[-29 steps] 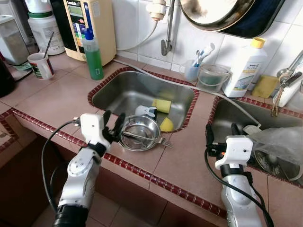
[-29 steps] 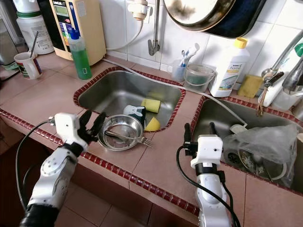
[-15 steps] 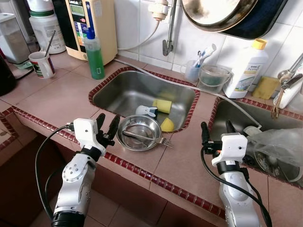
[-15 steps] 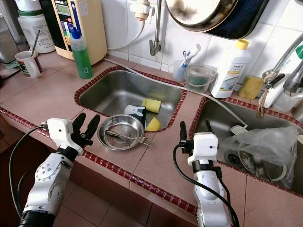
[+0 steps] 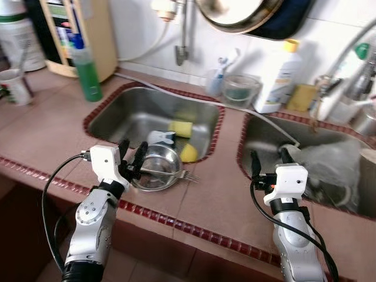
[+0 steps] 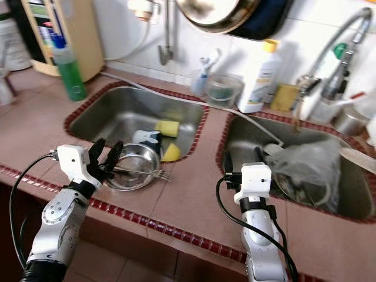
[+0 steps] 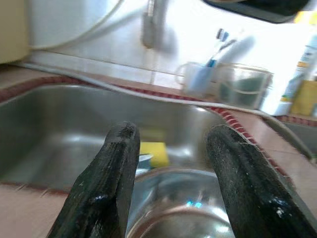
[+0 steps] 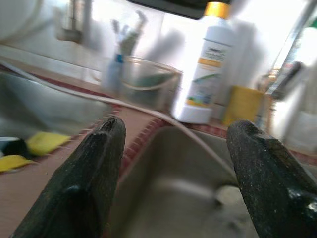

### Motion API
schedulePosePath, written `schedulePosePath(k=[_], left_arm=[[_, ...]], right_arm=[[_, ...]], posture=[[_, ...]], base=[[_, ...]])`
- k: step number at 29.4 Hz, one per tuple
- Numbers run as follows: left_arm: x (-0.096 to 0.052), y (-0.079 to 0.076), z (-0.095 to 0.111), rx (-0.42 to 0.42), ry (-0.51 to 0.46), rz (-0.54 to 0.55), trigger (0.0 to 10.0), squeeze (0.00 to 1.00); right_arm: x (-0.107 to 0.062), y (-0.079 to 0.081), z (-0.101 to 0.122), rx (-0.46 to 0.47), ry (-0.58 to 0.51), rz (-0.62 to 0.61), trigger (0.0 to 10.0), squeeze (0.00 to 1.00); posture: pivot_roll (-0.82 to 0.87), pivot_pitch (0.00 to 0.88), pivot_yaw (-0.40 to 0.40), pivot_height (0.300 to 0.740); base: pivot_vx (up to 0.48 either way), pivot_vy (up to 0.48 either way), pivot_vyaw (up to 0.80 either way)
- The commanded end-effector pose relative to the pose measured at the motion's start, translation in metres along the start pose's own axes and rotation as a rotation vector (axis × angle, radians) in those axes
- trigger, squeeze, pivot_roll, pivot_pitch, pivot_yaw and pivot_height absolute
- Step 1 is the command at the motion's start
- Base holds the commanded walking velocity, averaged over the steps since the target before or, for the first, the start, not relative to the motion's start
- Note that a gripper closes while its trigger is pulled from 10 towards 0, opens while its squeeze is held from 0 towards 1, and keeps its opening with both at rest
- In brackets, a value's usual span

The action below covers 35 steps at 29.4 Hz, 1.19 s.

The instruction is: Kitchen organization

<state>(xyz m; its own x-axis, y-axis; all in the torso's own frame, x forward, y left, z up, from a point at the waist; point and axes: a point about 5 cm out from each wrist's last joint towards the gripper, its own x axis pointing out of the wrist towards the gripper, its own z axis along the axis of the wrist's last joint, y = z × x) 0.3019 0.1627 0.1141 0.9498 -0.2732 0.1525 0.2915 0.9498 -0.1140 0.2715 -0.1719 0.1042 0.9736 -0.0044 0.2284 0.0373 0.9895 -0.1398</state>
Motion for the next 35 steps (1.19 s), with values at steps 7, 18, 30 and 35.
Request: schedulePosePath(k=[7,18,30,35], left_arm=[[0.001,0.003,0.007,0.017,-0.019,0.005,10.0,0.0],[0.0,0.002,0.014,0.024,-0.059,0.0,10.0,0.0],[-0.003,-0.008,0.015,0.08,-0.065,-0.085,10.0,0.0],[-0.003,-0.009,0.016,0.083,-0.071,-0.096,10.0,0.0]], right_arm=[[-0.001,0.005,-0.001,0.011,-0.003,0.009,10.0,0.0],[-0.001,0.006,-0.001,0.012,-0.005,0.015,10.0,0.0],[-0.003,0.01,-0.003,0.008,-0.007,0.035,10.0,0.0],[-0.003,0.011,-0.004,0.007,-0.006,0.04,10.0,0.0]], posture=[[0.05,0.0,-0.055,0.74],[0.06,0.0,-0.058,0.74],[0.06,0.0,-0.055,0.74],[0.06,0.0,-0.054,0.74]], base=[[0.0,0.48,-0.26],[0.0,0.175,0.0],[0.0,0.0,0.0],[0.0,-0.288,0.0]])
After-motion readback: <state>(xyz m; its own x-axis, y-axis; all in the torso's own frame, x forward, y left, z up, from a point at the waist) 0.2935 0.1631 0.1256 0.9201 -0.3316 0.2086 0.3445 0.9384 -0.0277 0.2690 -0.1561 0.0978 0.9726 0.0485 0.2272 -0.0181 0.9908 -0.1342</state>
